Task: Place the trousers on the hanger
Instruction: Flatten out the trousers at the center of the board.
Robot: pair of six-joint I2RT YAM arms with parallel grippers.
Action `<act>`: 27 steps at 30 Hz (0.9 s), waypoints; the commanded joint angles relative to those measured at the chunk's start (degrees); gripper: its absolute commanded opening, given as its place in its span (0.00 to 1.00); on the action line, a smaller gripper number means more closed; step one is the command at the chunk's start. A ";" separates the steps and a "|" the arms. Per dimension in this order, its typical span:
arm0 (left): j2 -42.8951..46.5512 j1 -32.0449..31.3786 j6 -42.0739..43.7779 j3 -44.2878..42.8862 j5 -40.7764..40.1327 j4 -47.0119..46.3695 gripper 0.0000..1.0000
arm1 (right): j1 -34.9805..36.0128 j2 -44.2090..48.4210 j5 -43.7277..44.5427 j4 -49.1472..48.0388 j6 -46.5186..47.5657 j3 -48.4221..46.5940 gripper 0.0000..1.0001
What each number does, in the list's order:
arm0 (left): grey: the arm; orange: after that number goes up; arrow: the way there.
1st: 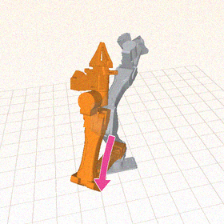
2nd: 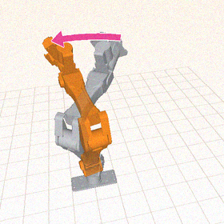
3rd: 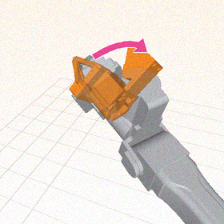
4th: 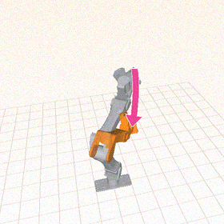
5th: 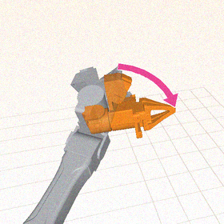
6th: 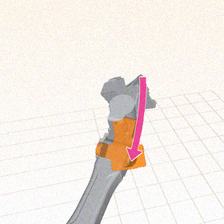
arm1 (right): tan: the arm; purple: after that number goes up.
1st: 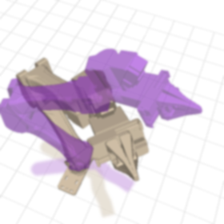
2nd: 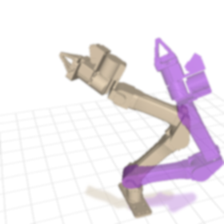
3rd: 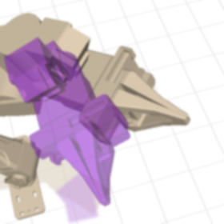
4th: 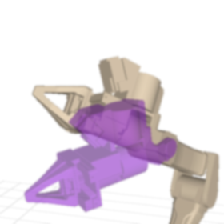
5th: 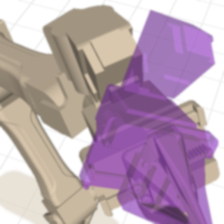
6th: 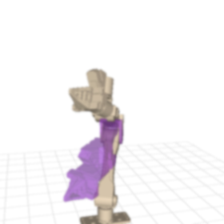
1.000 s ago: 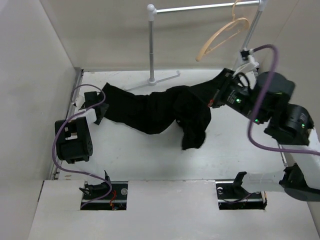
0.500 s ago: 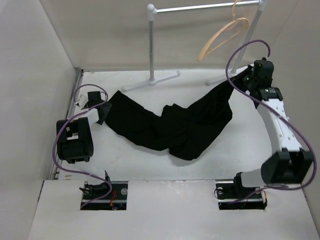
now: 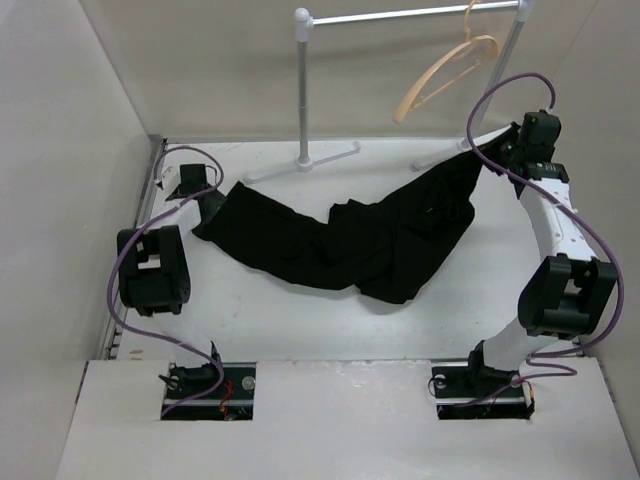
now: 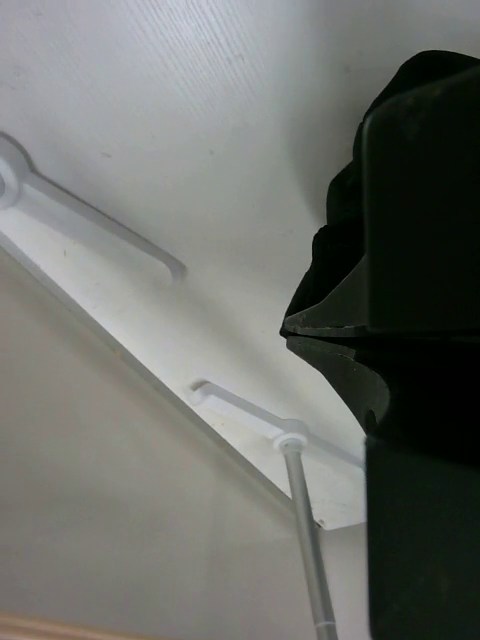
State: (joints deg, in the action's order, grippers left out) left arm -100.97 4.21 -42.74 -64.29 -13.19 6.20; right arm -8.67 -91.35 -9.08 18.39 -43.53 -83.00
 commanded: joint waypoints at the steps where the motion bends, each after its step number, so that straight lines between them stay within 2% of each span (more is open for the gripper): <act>1: -5.54 0.14 1.87 -1.98 -0.26 4.44 0.67 | 0.36 0.99 -1.29 -4.07 0.63 -1.20 0.03; 8: -8.02 0.67 1.17 -3.82 -0.43 4.96 0.66 | 1.85 10.83 0.29 -3.72 0.82 5.12 0.03; 14: 7.51 4.27 -0.50 5.21 -5.35 3.30 0.75 | 2.29 15.23 1.78 -1.43 2.48 7.50 0.03; 18: 13.51 6.82 -0.68 10.49 -3.16 3.56 0.70 | 2.29 16.99 1.87 -1.43 2.40 10.13 0.03; 22: 14.83 6.48 -1.82 14.89 -3.07 3.83 0.68 | 2.20 18.66 1.52 -1.34 2.31 12.07 0.03; 27: 8.17 5.33 -2.08 15.52 2.46 0.49 0.67 | 2.29 22.17 1.44 -0.55 2.04 12.95 0.03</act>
State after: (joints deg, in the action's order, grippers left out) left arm -89.49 10.11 -44.03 -49.19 -14.02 8.51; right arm -6.55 -73.36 -8.10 19.86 -41.95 -69.32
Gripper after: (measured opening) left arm 0.681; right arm 0.033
